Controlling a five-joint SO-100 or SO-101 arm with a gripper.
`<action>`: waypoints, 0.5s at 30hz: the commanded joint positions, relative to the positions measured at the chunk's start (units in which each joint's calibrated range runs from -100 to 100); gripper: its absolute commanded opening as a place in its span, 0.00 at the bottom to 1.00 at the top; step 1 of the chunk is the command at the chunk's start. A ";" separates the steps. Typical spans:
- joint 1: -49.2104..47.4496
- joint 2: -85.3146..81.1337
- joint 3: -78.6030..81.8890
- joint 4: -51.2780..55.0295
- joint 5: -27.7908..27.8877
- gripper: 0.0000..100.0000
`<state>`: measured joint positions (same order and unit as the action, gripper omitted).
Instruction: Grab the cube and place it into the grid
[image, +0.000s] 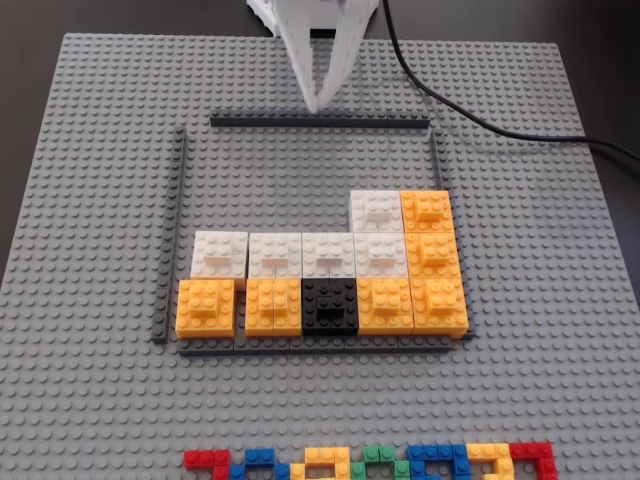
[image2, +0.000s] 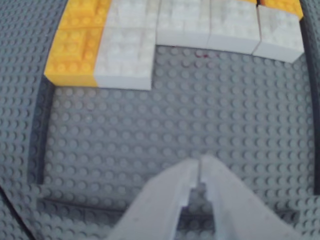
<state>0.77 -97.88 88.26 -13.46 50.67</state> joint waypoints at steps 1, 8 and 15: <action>1.26 -2.03 2.13 -2.57 -0.73 0.00; 1.04 -2.03 9.02 -5.60 -2.93 0.00; 0.89 -2.03 11.65 -6.43 -4.49 0.00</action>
<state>1.71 -97.88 98.94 -19.27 46.76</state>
